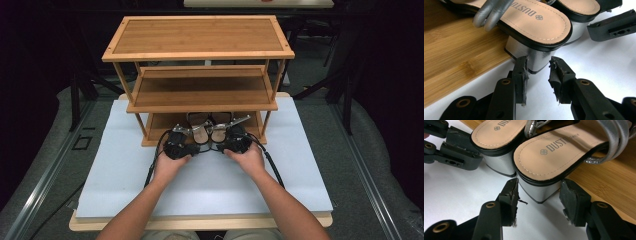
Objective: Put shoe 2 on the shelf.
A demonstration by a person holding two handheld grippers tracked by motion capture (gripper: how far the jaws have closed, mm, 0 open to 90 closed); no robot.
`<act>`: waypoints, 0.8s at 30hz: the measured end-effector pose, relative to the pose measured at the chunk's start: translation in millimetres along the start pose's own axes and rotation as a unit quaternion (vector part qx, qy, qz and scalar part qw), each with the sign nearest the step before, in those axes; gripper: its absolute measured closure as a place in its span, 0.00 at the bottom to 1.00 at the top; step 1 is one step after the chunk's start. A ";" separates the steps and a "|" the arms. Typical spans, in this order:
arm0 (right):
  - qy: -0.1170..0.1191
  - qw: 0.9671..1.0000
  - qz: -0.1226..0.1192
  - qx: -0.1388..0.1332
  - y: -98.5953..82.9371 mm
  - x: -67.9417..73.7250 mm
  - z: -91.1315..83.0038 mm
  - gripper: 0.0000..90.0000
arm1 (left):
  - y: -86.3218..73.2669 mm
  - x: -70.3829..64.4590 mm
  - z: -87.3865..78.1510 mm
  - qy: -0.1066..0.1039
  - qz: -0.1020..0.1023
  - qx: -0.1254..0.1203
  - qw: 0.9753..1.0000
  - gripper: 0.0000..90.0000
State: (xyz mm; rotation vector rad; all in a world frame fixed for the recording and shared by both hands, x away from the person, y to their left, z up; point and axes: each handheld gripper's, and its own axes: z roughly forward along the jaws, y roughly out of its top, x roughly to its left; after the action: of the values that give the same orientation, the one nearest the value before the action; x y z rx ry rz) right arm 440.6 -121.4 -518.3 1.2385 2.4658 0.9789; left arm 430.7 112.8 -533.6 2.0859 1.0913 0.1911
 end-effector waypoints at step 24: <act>-0.009 1.000 -0.013 -0.014 3.3 7.8 -22.6 0.53 | 6.5 0.0 -39.0 -0.008 -0.002 -0.020 1.000 0.74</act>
State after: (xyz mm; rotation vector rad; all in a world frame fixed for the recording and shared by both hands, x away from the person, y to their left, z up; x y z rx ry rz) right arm 427.4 -124.5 -498.3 1.1985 2.4393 0.9885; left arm 417.5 132.2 -501.8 2.0459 1.0738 0.1936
